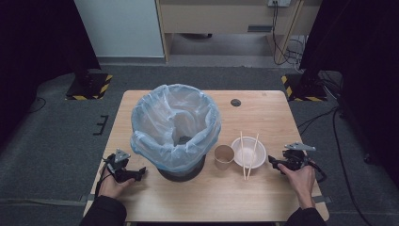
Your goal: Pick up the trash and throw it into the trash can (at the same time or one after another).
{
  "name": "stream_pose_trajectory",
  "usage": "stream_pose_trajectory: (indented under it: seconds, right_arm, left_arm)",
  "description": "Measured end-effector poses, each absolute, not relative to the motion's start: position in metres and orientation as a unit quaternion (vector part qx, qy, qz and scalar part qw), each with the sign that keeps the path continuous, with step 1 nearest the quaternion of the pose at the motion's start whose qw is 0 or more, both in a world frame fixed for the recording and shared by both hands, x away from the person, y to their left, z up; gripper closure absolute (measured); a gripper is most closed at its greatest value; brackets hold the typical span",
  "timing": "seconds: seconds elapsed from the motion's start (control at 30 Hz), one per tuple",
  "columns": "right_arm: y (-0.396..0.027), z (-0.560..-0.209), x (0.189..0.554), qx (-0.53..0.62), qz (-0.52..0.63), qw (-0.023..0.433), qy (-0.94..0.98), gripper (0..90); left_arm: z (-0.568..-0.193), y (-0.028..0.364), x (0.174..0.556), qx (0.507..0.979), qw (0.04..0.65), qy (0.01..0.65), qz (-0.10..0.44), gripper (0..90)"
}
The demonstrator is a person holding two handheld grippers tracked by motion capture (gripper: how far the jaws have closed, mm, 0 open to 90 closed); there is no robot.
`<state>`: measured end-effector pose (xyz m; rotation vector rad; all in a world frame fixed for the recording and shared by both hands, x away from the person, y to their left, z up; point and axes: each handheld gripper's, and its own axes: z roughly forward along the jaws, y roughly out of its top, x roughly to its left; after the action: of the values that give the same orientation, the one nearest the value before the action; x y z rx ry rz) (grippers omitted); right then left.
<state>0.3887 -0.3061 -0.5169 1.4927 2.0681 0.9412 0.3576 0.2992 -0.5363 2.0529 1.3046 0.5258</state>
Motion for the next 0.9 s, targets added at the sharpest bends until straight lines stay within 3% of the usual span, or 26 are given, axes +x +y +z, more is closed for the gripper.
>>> stream_pose_trajectory:
  seconds: [0.37,0.7,0.9]
  right_arm:
    - [-0.314,-0.495,0.377,0.546,0.384,0.229,0.709,33.2]
    - [-0.299,-0.463,0.376,0.519,0.399,0.270,0.706,31.0]
    - [-0.290,-0.445,0.375,0.516,0.417,0.267,0.699,31.0]
  left_arm:
    - [-0.537,0.296,0.356,0.781,0.319,0.498,0.201,0.0]
    - [-0.536,0.294,0.355,0.780,0.318,0.499,0.202,0.0]
    - [-0.537,0.293,0.355,0.779,0.318,0.501,0.202,0.0]
